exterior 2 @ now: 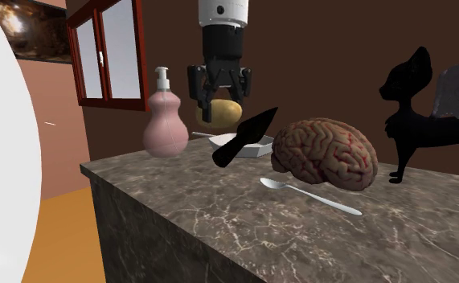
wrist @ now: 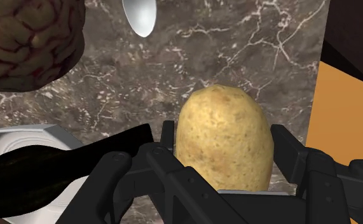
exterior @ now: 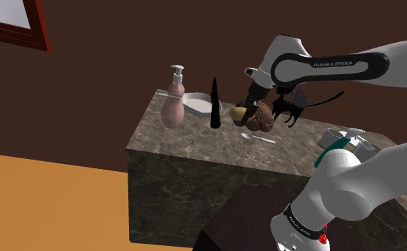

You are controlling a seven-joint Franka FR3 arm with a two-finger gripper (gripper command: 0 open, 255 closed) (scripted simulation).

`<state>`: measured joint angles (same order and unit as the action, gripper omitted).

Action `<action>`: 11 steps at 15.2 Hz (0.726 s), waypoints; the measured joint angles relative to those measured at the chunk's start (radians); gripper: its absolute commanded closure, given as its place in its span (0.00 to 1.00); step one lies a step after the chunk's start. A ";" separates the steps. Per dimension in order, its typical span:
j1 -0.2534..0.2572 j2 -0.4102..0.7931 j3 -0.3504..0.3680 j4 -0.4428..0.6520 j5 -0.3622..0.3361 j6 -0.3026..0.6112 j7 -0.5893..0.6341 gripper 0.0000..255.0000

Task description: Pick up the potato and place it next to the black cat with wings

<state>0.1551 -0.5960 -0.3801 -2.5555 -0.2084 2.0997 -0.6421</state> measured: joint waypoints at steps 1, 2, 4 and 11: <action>0.000 -0.003 0.001 0.009 0.001 -0.012 -0.001 1.00; 0.000 -0.006 0.003 0.022 0.002 -0.027 -0.002 1.00; 0.003 -0.012 0.010 0.044 0.007 -0.056 0.001 1.00; 0.007 -0.027 0.027 0.130 0.018 -0.157 0.000 1.00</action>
<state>0.1622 -0.6233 -0.3526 -2.4252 -0.1900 1.9425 -0.6425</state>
